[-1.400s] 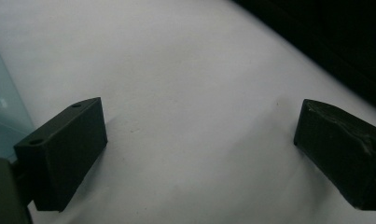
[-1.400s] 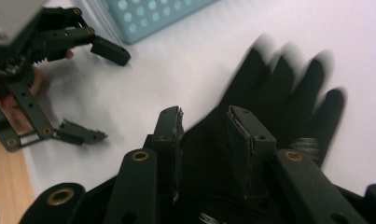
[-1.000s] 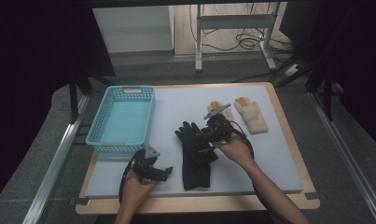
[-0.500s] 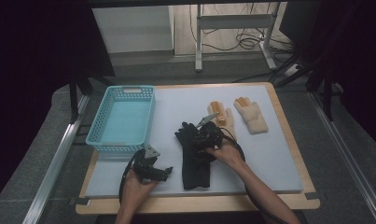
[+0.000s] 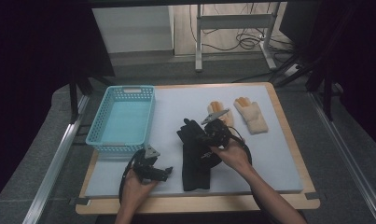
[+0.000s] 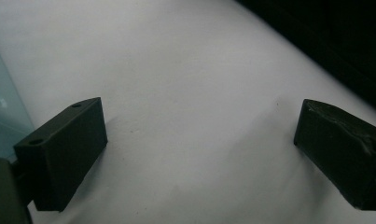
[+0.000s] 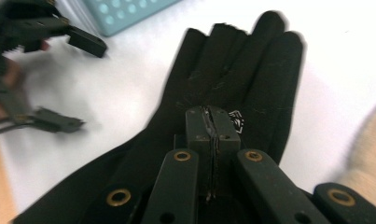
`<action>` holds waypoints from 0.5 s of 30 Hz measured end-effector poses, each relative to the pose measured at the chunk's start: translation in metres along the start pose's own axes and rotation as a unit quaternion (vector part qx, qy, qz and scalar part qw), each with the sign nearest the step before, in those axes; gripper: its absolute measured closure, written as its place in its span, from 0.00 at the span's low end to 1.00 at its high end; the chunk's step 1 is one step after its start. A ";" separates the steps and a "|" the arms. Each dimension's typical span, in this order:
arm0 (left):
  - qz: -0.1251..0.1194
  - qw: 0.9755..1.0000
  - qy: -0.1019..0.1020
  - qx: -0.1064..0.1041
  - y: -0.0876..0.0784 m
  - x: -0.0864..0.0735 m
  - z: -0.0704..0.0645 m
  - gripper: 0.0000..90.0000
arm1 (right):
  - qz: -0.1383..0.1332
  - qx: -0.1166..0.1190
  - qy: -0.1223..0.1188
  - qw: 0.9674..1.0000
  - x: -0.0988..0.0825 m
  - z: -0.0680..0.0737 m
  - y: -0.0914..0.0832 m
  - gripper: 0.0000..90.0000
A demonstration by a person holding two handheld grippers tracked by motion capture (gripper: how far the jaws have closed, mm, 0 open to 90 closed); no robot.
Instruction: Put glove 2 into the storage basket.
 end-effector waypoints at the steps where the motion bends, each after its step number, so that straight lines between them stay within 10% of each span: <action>1: -0.001 1.000 -0.001 0.000 0.000 0.000 0.000 0.03 | -0.001 0.000 0.003 1.000 0.000 0.003 -0.006 0.98; 8: 0.000 1.000 -0.001 0.000 0.000 0.000 0.000 0.03 | 0.007 0.011 0.019 1.000 -0.011 0.033 -0.023 0.98; 15: -0.001 1.000 -0.001 0.000 0.000 0.000 0.000 0.03 | 0.017 0.017 0.019 1.000 -0.026 0.040 0.002 0.82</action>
Point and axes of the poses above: each handheld gripper's, and its own axes: y roughly forward along the jaws, x roughly out of its top, z roughly to its left, the point moved 8 cm from there along y, roughly forward along the jaws, and after that the axes turned 15 degrees about z, right-handed, at the moved point
